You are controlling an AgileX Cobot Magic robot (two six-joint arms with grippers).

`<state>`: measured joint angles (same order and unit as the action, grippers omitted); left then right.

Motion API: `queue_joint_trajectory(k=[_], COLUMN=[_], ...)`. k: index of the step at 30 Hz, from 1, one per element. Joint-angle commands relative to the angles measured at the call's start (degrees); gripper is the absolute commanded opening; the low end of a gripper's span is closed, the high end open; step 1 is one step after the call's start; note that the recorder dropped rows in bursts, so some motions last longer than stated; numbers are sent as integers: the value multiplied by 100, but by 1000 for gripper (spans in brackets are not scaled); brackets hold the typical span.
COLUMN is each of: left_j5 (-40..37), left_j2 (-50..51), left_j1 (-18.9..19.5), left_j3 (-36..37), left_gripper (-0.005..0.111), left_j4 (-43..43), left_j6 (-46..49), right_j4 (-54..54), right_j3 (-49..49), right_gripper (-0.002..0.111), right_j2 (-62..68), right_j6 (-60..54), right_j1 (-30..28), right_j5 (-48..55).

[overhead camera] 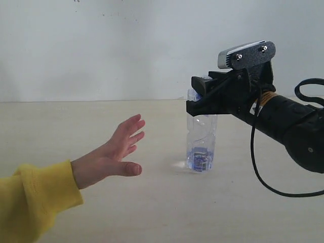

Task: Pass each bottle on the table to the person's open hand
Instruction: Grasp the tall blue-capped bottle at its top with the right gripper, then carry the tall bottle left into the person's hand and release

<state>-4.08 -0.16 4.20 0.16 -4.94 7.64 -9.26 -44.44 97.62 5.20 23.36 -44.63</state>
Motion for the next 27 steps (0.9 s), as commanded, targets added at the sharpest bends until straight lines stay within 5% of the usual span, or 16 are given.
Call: queue_joint_trajectory(k=[1, 9, 27], left_j5=[28, 28, 28], left_j2=[16, 16, 16], left_j1=[-4, -4, -4], left_j3=[-16, -16, -16], left_gripper=[4, 4, 4], left_j4=[-5, -5, -5], left_j6=[13, 13, 13], right_j4=[-30, -994, -1205], right_j3=[-32, -59, -1286], right_gripper=[0, 0, 0], right_j2=[34, -271, -435], right_j6=[100, 939, 1166], right_j1=[-48, 6, 1713], right_j5=[12, -361, 320])
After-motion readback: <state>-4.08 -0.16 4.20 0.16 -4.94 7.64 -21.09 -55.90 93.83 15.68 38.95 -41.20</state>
